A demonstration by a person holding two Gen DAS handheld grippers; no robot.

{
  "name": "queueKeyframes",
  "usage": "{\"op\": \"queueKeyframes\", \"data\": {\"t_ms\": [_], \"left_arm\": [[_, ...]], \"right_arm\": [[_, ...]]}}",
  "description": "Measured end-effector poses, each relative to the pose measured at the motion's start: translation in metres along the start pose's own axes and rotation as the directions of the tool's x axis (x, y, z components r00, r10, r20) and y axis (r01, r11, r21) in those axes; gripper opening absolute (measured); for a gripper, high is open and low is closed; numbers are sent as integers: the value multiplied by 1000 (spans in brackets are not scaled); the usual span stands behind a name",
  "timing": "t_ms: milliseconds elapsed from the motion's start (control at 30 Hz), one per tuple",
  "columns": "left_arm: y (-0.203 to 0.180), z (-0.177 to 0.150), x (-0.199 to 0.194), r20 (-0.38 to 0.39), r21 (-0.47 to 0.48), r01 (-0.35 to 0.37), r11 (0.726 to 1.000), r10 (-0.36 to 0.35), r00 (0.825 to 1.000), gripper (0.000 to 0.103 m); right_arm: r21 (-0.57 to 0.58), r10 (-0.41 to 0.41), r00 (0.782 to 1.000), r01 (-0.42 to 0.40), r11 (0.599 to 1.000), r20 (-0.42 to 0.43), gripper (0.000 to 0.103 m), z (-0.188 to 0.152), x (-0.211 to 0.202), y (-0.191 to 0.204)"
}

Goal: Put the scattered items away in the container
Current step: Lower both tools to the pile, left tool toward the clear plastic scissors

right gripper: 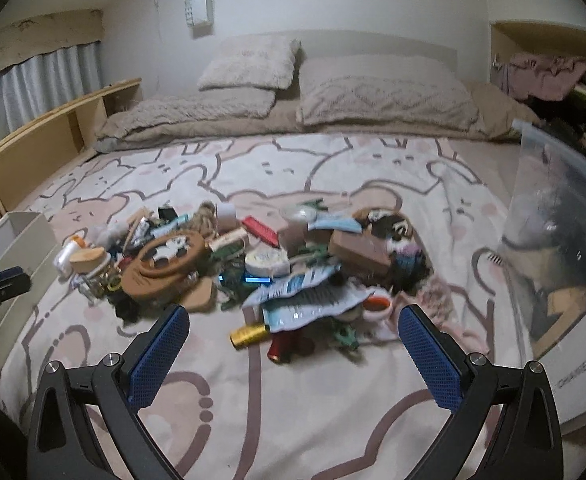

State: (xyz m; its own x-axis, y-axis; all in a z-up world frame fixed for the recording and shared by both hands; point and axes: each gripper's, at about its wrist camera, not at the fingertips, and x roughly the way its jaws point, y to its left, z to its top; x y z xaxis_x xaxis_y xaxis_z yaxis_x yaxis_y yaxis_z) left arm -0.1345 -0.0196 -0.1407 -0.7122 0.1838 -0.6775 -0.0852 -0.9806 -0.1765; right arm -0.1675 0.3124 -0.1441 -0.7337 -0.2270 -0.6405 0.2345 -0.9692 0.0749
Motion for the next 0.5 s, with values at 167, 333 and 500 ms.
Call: {"op": "queueKeyframes", "data": {"t_ms": [167, 333, 500], "left_arm": [[8, -8, 34, -69, -6, -17, 1000, 17, 997, 79], [18, -12, 63, -128, -12, -16, 1000, 15, 992, 70], [26, -12, 86, -162, -15, -16, 1000, 13, 987, 60]], "right_arm": [[31, 12, 1000, -11, 999, -27, 103, -11, 13, -1], [67, 23, 998, -20, 998, -55, 103, -17, 25, -1], [71, 40, 998, -36, 997, -46, 103, -18, 28, 7]]}}
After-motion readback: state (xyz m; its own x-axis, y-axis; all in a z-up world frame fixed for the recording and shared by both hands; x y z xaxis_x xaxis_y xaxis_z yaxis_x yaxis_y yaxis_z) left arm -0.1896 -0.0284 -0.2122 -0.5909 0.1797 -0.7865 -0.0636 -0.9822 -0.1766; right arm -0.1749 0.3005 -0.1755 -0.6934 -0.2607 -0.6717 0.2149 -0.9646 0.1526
